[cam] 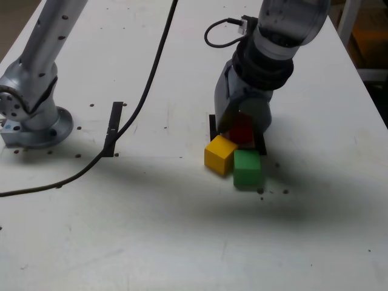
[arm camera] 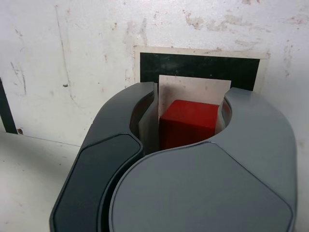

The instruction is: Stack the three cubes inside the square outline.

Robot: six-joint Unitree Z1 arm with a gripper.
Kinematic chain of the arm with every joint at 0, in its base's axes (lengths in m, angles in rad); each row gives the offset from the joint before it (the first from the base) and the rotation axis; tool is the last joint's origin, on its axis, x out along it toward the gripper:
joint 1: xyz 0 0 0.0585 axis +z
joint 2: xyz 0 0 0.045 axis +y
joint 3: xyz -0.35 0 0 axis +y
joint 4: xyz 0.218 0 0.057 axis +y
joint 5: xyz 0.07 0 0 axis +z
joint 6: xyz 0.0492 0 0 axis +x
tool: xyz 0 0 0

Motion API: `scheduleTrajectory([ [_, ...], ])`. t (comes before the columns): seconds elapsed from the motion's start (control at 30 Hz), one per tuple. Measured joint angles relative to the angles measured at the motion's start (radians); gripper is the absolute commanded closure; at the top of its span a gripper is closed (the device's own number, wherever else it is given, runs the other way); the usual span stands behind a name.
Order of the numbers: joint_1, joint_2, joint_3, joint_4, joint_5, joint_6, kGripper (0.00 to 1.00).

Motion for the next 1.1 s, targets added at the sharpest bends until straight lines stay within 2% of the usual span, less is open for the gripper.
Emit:
scheduleTrajectory([
  [0.3,0.010,0.004,-0.009,0.029,-0.006,0.010,0.65],
  [0.9,0.011,0.017,-0.022,0.031,-0.009,0.020,0.37],
  [1.1,0.011,0.017,-0.025,0.037,-0.008,0.025,0.20],
])
